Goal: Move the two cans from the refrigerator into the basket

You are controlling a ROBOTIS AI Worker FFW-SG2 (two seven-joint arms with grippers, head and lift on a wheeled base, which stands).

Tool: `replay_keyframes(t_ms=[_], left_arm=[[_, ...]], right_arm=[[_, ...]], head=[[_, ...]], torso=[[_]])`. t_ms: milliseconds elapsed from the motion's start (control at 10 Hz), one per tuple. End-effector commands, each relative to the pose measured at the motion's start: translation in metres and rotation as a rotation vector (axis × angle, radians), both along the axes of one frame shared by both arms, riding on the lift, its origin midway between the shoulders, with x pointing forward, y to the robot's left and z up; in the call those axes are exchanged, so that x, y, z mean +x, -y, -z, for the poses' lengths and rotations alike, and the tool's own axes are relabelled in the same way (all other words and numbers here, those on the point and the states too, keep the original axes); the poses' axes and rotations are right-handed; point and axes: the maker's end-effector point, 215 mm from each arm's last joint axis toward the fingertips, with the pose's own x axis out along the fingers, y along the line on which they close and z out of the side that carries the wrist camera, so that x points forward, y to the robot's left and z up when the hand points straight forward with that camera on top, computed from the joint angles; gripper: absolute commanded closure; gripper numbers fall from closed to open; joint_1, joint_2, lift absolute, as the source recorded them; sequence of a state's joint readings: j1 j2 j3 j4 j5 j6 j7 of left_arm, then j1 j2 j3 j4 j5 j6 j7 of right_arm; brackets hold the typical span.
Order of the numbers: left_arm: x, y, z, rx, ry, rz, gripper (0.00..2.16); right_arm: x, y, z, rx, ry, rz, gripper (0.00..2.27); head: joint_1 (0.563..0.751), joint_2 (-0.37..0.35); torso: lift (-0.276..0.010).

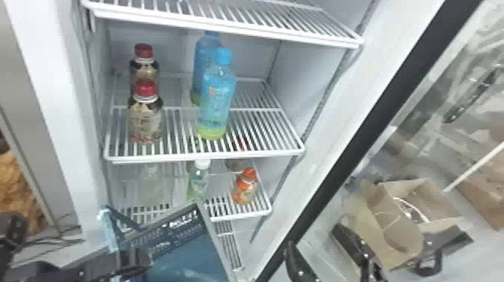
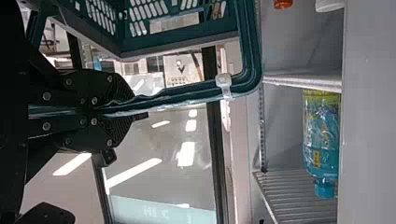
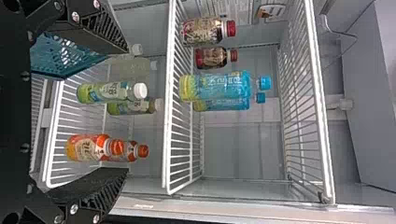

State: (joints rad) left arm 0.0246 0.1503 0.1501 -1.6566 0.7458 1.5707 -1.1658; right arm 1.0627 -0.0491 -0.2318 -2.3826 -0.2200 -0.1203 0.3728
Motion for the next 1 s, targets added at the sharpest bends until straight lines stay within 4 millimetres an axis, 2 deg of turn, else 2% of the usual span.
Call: replay_keyframes(t_ms=[0,900], left_arm=[[-0.0006,0.0003,0.0006,0.001,-0.002,0.003,1.19],[-0.0012,0.0023,0.0012,0.003,-0.003,0.012,1.19]], right_arm=[[0.0,0.0012,0.0002,0.001,0.0,0.004,0.17],[0.0004,0.0037,0.0033,0.005,-0.004,0.01,0.17]], head=[[0.695,-0.35],[0.695,-0.35]], torso=[[-0.025],[-0.025]])
